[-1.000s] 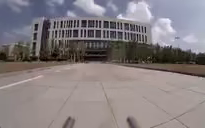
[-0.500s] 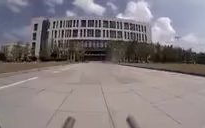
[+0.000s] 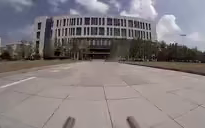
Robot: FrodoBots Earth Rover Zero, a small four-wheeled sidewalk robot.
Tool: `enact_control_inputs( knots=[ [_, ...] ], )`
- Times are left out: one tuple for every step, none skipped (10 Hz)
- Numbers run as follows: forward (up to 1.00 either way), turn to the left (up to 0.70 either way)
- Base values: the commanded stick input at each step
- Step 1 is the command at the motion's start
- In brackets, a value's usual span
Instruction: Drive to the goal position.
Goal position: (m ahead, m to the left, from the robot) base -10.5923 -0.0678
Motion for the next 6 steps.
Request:
enact_control_inputs(
  knots=[
    [0.00, 0.70],
    [0.00, 0.70],
    [0.00, 0.70],
    [0.00, 0.70],
    [0.00, 0.70],
    [0.00, 0.70]
  ],
)
